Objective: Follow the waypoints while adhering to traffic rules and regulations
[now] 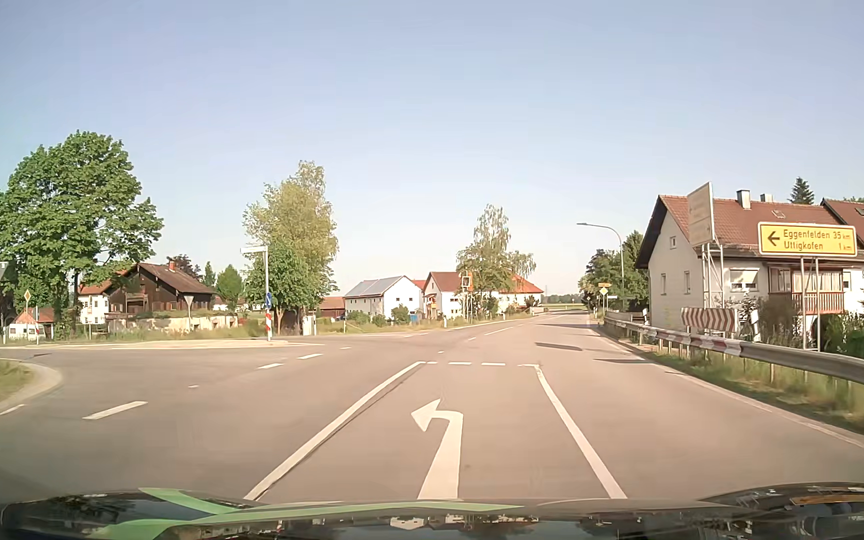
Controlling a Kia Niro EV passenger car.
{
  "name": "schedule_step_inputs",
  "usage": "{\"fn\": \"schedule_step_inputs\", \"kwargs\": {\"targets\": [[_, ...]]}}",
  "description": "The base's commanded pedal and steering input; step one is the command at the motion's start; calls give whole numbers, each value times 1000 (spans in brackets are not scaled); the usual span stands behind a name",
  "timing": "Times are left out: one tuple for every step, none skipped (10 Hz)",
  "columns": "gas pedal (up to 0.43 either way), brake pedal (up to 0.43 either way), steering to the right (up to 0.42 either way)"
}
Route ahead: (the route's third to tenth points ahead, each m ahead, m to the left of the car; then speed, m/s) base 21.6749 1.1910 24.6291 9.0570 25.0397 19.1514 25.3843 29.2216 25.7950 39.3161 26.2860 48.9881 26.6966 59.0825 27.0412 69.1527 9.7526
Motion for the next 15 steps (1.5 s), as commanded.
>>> {"fn": "schedule_step_inputs", "kwargs": {"targets": [[0, 256, 28], [0, 262, 28], [0, 268, 28], [0, 274, 27], [0, 274, 22], [0, 274, 12], [0, 274, 4], [0, 274, 0], [0, 274, -3], [0, 268, -7], [0, 262, -18], [0, 262, -35], [0, 256, -54], [0, 250, -78], [0, 238, -97]]}}
